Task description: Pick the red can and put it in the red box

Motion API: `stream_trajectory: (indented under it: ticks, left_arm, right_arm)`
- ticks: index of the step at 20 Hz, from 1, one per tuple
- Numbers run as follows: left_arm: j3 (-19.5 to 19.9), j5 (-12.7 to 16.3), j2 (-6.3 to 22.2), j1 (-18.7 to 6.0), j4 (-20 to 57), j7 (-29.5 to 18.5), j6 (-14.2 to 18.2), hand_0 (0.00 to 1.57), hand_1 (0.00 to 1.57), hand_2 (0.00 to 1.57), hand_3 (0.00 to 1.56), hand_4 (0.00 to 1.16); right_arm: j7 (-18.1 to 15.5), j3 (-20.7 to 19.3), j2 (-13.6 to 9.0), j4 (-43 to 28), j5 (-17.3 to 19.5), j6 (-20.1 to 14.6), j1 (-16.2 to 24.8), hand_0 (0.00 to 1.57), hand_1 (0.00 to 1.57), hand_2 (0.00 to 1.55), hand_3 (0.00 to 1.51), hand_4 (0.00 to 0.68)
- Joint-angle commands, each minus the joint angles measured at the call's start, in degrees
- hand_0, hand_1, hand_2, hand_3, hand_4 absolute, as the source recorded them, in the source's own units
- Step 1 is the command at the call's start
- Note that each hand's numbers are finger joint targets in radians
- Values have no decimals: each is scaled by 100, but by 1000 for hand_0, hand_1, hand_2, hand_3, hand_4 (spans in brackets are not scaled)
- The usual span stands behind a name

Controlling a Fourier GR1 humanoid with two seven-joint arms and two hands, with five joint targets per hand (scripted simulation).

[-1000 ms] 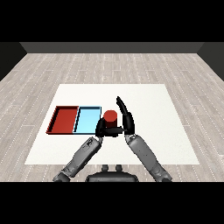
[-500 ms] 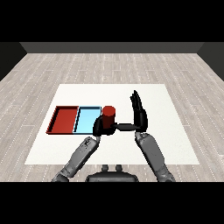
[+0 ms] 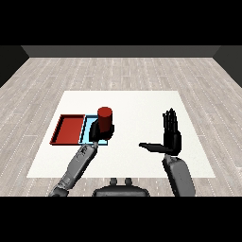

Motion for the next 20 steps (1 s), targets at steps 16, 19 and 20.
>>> stream_trajectory:
  ticks: [16, 19, 20]
  left_arm:
    - [1848, -602, 2472, -340, 2692, 554, -436, 1571, 1571, 1552, 1479, 1061]
    - [2084, -706, 2378, -870, 4077, -73, -538, 1571, 1571, 1561, 1473, 1045]
    - [2206, -713, 2377, -1200, 4407, -63, -569, 1571, 1571, 1544, 1462, 1023]
  right_arm:
    - [-290, -850, -274, 276, -502, 468, 805, 0, 0, 0, 0, 0]
    - [-639, -707, -162, 634, -343, 565, 738, 0, 0, 0, 0, 0]
    - [-615, -940, -262, 622, -483, 656, 712, 0, 0, 0, 0, 0]
